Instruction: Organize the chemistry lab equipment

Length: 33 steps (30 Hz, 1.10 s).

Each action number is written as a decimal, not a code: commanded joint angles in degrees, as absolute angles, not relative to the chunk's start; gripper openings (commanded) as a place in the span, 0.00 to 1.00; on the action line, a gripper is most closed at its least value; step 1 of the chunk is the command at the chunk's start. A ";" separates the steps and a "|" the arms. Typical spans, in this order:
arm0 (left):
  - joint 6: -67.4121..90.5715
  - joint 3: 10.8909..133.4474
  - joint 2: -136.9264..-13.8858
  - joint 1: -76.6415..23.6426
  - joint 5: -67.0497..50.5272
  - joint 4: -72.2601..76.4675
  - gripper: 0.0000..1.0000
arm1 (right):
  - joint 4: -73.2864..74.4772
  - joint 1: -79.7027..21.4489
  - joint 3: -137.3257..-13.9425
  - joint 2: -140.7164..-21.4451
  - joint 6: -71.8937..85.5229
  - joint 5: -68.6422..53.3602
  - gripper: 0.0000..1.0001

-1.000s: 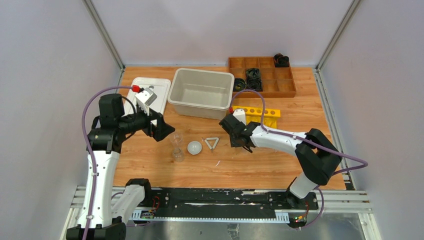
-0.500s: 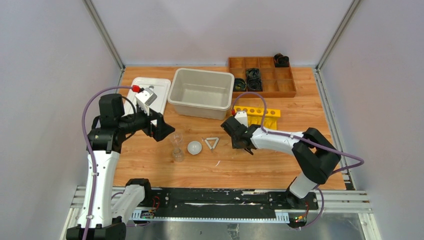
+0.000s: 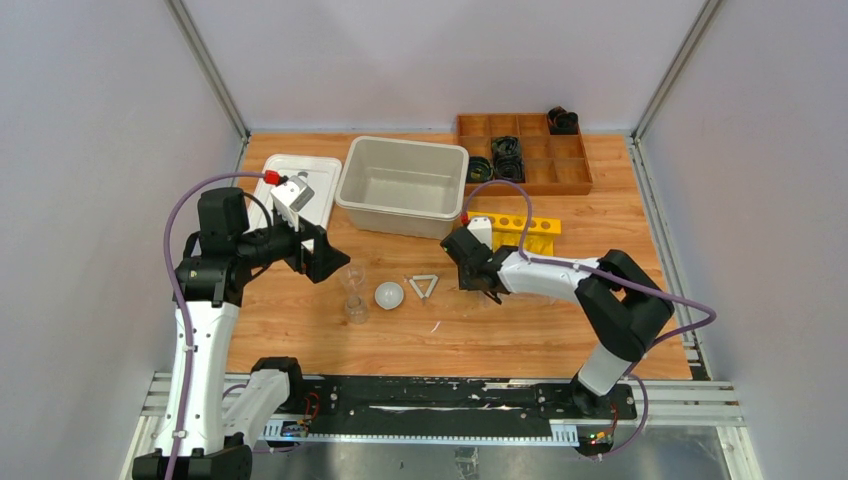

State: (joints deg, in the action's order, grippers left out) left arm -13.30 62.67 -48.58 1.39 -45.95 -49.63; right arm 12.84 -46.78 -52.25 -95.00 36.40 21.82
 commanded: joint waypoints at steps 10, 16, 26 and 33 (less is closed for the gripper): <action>-13.50 65.30 -47.99 1.49 -46.14 -49.57 1.00 | 12.48 -45.60 -54.84 -97.36 36.08 15.21 0.01; -12.00 66.14 -48.06 1.49 -47.12 -49.57 1.00 | 12.71 -50.09 -56.36 -85.60 35.99 14.99 0.00; -8.11 66.17 -48.81 1.49 -48.65 -48.10 1.00 | -6.07 -56.34 -65.54 -80.71 37.84 8.77 0.00; -2.44 64.28 -47.79 1.49 -49.76 -44.21 0.99 | -15.48 -59.52 -73.90 -87.11 41.53 3.18 0.00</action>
State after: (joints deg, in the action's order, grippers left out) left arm -7.33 64.51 -48.77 1.39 -48.07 -48.51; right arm -6.26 -57.04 -71.48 -85.30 38.98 6.33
